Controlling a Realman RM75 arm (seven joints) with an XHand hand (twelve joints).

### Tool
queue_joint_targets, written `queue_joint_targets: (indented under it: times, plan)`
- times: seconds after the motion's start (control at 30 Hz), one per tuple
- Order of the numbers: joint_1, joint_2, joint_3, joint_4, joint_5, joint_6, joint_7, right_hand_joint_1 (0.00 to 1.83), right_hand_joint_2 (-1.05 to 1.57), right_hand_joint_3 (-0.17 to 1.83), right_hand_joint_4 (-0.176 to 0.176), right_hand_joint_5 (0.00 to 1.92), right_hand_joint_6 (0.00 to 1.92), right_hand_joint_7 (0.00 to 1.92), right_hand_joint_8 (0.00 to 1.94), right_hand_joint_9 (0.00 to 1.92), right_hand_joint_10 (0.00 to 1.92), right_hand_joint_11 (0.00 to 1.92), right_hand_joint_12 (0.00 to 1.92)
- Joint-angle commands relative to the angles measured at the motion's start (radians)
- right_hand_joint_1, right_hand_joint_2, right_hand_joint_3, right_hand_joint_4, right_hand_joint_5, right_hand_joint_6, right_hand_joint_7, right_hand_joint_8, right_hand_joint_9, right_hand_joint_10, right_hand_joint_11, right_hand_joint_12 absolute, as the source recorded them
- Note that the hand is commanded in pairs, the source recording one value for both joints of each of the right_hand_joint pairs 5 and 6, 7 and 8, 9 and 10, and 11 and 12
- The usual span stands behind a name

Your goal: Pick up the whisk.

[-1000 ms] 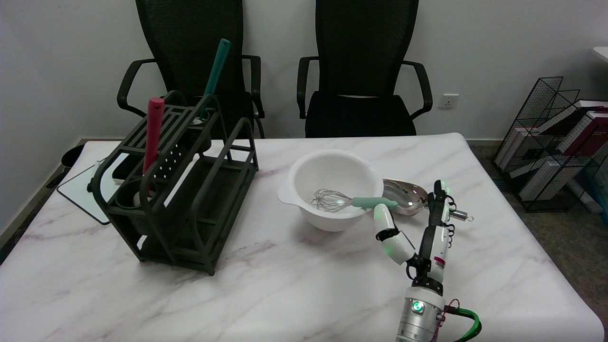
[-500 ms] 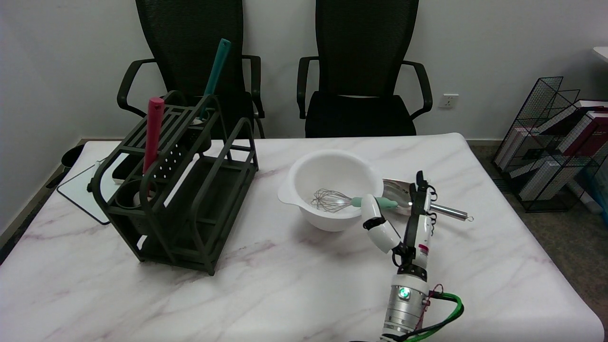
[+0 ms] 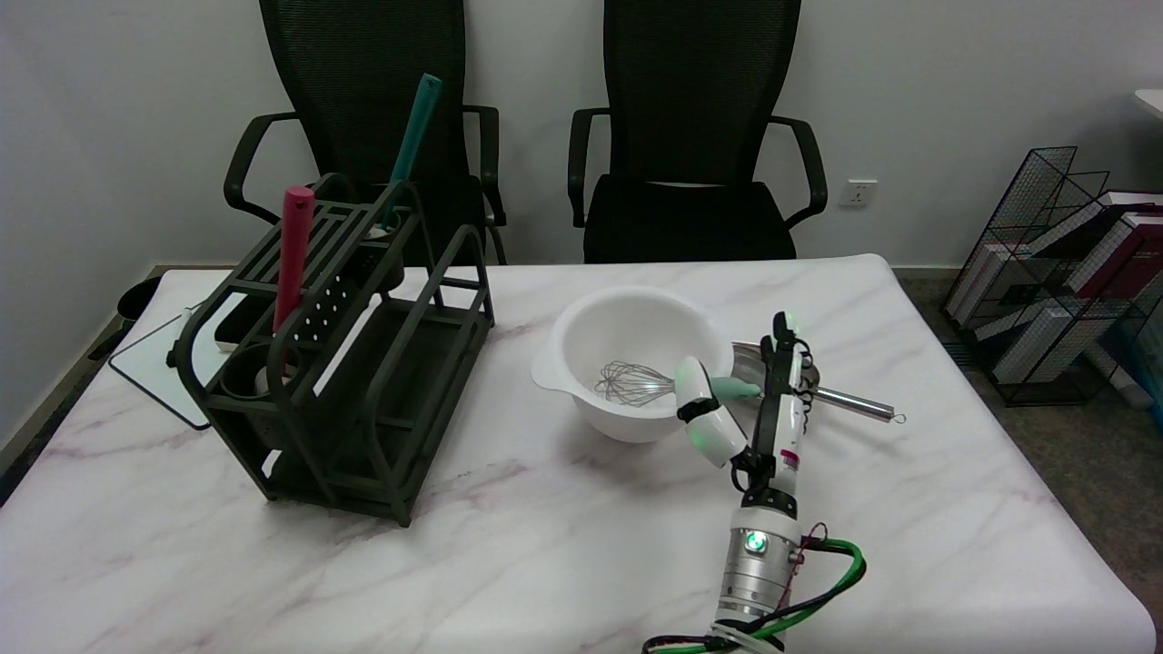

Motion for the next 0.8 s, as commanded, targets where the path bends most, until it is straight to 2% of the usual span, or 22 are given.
queue_joint_targets:
  times: [0.03,0.8]
  plan:
    - [0.044,-0.007,-0.009,0.008,0.002,-0.032,0.006,0.67,0.70,0.66,0.000,0.00,0.00,0.00,0.00,0.16,0.16,0.08,0.08]
    - [0.115,0.014,-0.008,0.022,-0.002,-0.102,0.040,0.67,0.77,0.72,0.000,0.00,0.00,0.00,0.00,0.16,0.16,0.07,0.07]
